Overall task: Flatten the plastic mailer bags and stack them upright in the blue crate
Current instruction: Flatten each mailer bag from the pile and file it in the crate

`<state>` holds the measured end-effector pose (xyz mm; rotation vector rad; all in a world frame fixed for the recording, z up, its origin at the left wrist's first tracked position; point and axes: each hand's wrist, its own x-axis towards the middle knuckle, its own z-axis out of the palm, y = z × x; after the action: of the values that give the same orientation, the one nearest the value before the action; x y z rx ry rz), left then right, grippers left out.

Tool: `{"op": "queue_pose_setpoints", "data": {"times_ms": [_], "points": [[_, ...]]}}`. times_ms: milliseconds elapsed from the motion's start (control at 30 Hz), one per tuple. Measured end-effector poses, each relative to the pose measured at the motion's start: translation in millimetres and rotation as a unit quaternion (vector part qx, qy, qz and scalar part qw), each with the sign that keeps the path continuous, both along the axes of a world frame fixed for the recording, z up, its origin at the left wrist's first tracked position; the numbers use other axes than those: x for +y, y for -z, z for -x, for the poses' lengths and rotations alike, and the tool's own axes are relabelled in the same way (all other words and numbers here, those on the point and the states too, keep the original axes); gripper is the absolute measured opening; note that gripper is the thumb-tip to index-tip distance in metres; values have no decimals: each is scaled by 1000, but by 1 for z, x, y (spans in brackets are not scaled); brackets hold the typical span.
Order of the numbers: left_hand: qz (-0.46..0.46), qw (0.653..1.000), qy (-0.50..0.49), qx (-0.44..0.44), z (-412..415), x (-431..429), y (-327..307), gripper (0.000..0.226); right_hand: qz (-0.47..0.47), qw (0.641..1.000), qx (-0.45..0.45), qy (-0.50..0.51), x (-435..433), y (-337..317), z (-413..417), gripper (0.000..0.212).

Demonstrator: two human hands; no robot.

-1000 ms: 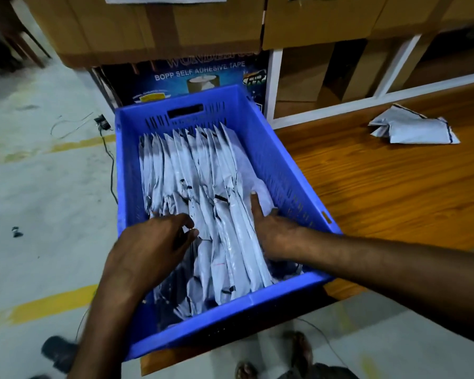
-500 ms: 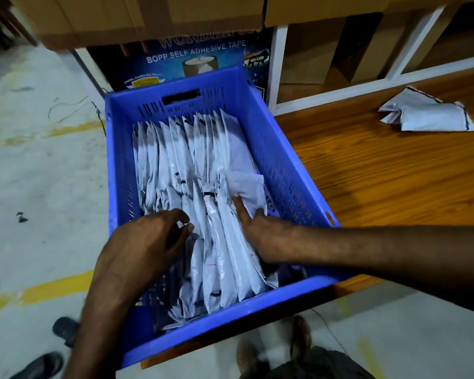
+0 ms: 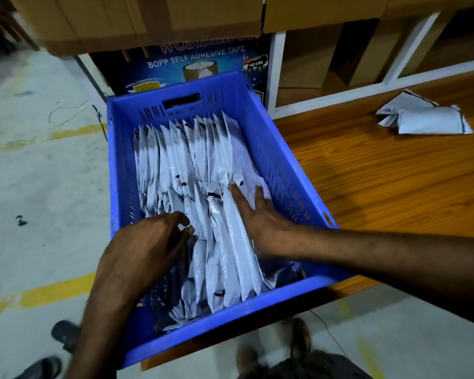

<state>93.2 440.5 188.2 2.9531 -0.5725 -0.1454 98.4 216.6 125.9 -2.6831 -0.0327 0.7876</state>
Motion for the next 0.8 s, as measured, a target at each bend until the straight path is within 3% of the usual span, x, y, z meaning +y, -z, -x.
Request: {"op": "queue_pose_setpoints", "data": {"times_ms": [100, 167, 233, 333, 433, 500, 533, 600, 633, 700, 800], "points": [[0, 1000, -1, 3, 0, 1, 0, 29, -68, 983, 51, 164, 4, 10, 0, 104], [-4, 1000, 5, 3, 0, 1, 0, 29, -81, 974, 45, 208, 2, 18, -2, 100], [-9, 1000, 10, 3, 0, 1, 0, 29, -80, 976, 47, 195, -3, 24, 3, 113], [-3, 1000, 12, 4, -1, 2, 0, 29, -31, 996, 58, 68, -11, 16, 17, 108], [13, 1000, 18, 4, -2, 2, 0, 28, 184, 981, 6, -60, -6, -13, 24, 82], [18, 1000, 23, -1, -2, 3, 2, 27, 340, 923, -28, -176, -2, -24, 18, 57], [21, 999, 25, -5, -2, 4, 3, 27, 412, 879, -33, -238, 0, -25, 16, 55], [27, 999, 24, -8, -2, 5, 4, 27, 508, 796, -36, -328, -7, -21, 10, 64], [28, 999, 22, -7, -2, 5, 4, 28, 528, 772, -34, -351, -12, -20, 8, 71], [22, 1000, 22, -5, -3, 5, 5, 29, 529, 766, -22, -365, -20, -15, 3, 85], [23, 999, 20, -7, -3, 6, 6, 30, 495, 800, -32, -339, -25, -3, 0, 129]]}}
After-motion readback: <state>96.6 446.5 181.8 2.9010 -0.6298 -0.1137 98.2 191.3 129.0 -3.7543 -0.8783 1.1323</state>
